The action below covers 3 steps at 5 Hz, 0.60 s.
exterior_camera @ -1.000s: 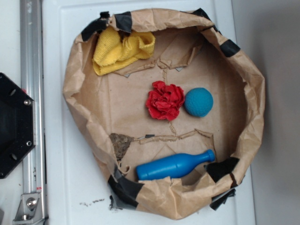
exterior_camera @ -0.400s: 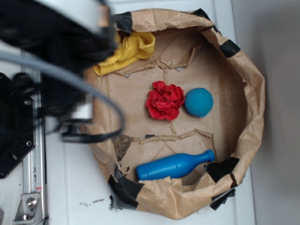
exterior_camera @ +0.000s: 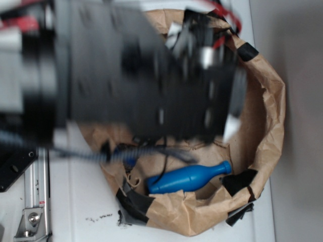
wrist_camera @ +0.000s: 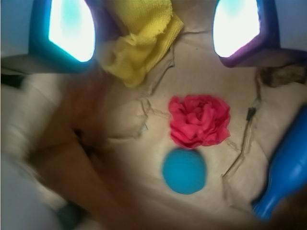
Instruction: Grab the yellow cloth.
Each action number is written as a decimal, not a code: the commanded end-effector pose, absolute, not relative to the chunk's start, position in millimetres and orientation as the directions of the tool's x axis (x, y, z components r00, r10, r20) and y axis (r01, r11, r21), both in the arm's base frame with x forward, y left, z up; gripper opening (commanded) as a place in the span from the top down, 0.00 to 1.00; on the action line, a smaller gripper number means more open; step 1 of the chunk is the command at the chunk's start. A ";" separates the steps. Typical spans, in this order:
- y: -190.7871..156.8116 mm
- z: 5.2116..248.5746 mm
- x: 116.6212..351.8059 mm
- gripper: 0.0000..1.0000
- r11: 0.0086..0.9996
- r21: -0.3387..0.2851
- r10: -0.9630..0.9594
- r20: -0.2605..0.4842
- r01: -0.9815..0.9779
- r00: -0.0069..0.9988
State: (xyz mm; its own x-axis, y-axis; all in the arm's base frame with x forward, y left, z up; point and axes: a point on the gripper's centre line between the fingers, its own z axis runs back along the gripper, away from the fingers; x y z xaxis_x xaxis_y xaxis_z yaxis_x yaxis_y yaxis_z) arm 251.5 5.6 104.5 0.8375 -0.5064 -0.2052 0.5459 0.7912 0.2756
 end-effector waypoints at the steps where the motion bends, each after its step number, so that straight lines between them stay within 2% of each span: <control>1: 18.5 70.1 229.7 0.00 0.718 0.221 -0.585 -0.323 0.660 0.744; 2: 55.1 62.9 235.1 0.00 0.779 0.157 -0.539 -0.326 0.607 0.776; 3: 74.4 52.8 237.9 0.00 0.779 0.177 -0.521 -0.350 0.602 0.778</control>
State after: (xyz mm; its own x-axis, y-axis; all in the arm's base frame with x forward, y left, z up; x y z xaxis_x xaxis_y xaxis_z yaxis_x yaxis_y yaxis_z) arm 235.6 73.5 43.8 0.7634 -0.5231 -0.3790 0.6087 0.7789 0.1511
